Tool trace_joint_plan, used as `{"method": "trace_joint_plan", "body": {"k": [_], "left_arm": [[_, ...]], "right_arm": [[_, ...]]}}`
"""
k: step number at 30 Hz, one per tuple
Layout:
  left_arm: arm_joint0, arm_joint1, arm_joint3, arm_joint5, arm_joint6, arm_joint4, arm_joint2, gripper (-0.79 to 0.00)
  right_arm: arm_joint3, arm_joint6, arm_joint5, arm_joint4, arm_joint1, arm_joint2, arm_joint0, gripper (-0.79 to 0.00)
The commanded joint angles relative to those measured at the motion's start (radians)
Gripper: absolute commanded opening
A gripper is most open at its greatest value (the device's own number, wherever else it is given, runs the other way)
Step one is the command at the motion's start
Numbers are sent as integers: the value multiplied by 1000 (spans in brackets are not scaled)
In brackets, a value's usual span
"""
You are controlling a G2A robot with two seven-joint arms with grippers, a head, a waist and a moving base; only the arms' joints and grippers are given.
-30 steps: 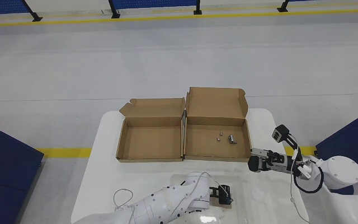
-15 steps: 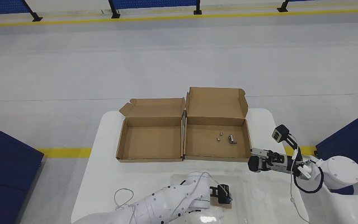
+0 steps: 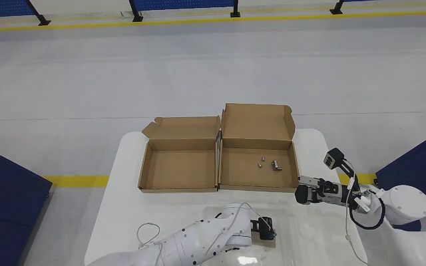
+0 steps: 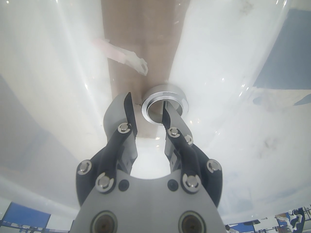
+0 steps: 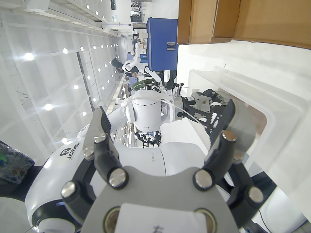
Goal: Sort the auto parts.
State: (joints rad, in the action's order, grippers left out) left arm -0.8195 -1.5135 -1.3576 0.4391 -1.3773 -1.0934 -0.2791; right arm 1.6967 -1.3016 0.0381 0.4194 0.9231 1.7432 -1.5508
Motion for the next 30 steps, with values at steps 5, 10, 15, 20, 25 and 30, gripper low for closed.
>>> {"method": "trace_joint_plan", "body": {"k": [5, 10, 15, 20, 25, 30], "left_arm": [[-2, -5, 5, -1, -5, -9, 9, -554], [1, -12, 19, 0, -4, -2, 12, -563], [3, -21, 31, -2, -6, -6, 16, -693], [3, -28, 42, -7, -10, -9, 18, -785], [2, -35, 49, -13, -13, -11, 15, -785], [2, -37, 51, -51, -34, -14, -1, -785]], "right_arm": [[0, 0, 0, 0, 0, 0, 0, 0], [0, 0, 0, 0, 0, 0, 0, 0], [0, 0, 0, 0, 0, 0, 0, 0], [0, 0, 0, 0, 0, 0, 0, 0], [0, 0, 0, 0, 0, 0, 0, 0], [0, 0, 0, 0, 0, 0, 0, 0]]}}
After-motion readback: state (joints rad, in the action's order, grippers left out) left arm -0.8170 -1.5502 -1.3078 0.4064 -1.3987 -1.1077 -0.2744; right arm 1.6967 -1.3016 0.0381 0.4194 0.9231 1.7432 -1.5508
